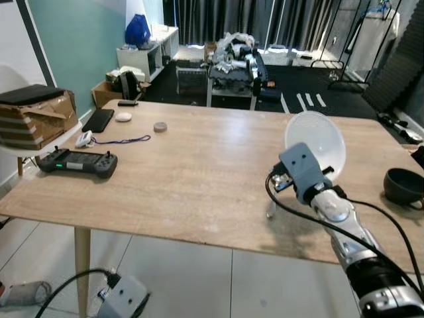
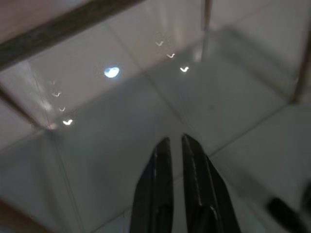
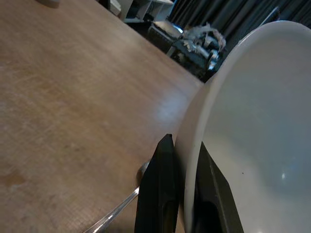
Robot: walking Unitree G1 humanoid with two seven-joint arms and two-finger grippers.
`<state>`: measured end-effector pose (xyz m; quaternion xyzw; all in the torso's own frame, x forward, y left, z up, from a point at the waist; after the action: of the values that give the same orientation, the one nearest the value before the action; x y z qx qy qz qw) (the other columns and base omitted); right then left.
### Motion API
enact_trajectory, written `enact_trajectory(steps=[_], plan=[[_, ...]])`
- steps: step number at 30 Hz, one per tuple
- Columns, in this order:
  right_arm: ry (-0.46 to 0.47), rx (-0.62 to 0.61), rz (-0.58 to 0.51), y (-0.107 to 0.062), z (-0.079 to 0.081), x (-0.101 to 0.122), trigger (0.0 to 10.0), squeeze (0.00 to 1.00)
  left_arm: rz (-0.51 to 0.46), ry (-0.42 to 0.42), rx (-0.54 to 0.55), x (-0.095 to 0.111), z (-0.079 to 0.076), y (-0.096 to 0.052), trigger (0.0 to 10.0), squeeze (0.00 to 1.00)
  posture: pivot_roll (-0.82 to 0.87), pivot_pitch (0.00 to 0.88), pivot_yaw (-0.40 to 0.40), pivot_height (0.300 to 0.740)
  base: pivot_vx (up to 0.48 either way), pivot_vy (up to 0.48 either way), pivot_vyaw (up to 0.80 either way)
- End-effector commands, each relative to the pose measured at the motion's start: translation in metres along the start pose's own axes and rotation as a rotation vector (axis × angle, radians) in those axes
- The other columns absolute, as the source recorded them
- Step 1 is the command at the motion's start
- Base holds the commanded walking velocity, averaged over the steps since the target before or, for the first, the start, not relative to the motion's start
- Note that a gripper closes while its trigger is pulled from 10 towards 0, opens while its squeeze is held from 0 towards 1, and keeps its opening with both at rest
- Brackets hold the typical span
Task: Setting the table
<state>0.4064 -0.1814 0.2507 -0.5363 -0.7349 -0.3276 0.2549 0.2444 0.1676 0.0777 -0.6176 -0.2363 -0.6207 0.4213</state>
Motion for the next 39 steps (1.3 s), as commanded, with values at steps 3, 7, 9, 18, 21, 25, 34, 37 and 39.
enact_trajectory(steps=[3, 7, 9, 18, 21, 25, 34, 37, 39], plan=[[0.052, 0.005, 0.046, -0.007, 0.009, -0.011, 10.0, 0.00, -0.031, 0.007, -0.055, 0.014, -0.012, -0.010, 10.0, 0.00, 0.07, 0.172, 0.050, 0.740, 0.000, 0.000, 0.00], [0.065, 0.003, 0.060, -0.007, 0.014, -0.016, 10.0, 0.00, -0.212, 0.049, 0.085, 0.072, 0.016, 0.005, 10.0, 0.00, 0.09, 0.171, 0.042, 0.740, 0.000, 0.000, 0.00], [0.070, -0.002, 0.058, -0.006, 0.015, -0.016, 10.0, 0.00, -0.255, 0.068, 0.116, 0.087, 0.022, 0.008, 10.0, 0.00, 0.09, 0.171, 0.042, 0.740, 0.000, 0.000, 0.00], [-0.099, 0.004, 0.082, 0.017, 0.016, -0.004, 10.0, 0.00, -0.346, 0.020, 0.131, 0.136, 0.029, 0.024, 10.0, 0.00, 0.10, 0.193, 0.045, 0.740, 0.000, 0.000, 0.00], [-0.297, 0.011, 0.141, 0.018, 0.001, -0.014, 10.0, 0.00, -0.369, -0.014, 0.099, 0.147, 0.026, 0.024, 10.0, 0.00, 0.10, 0.206, 0.041, 0.740, 0.000, 0.000, 0.00], [-0.435, 0.009, 0.210, 0.011, -0.017, -0.033, 10.0, 0.00, -0.380, -0.101, 0.058, 0.154, 0.023, 0.021, 10.0, 0.00, 0.09, 0.217, 0.040, 0.740, 0.000, 0.000, 0.00], [-0.448, -0.013, 0.335, -0.008, -0.037, -0.066, 10.0, 0.00, -0.329, -0.157, -0.045, 0.154, 0.014, 0.030, 10.0, 0.00, 0.09, 0.216, 0.058, 0.740, 0.000, 0.000, 0.00], [-0.412, -0.035, 0.347, -0.012, -0.038, -0.072, 10.0, 0.00, -0.298, -0.119, 0.001, 0.157, 0.030, 0.041, 10.0, 0.00, 0.07, 0.202, 0.076, 0.740, 0.000, 0.000, 0.00], [-0.408, -0.031, 0.350, -0.015, -0.035, -0.076, 10.0, 0.00, -0.290, -0.088, 0.049, 0.161, 0.041, 0.049, 10.0, 0.00, 0.06, 0.193, 0.086, 0.740, 0.000, 0.000, 0.00]])
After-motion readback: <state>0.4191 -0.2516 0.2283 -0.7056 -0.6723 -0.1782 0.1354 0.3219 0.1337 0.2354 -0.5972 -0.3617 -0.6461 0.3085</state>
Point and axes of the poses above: a point about 5 cm out from each wrist's last joint towards the gripper, its own y axis pointing out of the wrist towards the gripper, its own x axis along the axis of the wrist's last joint, z = x × y, the point moved 2 cm from there along y, pointing out of the wrist towards the gripper, and after that the axes turned 9 degrees about -y, right-handed, at the moved point
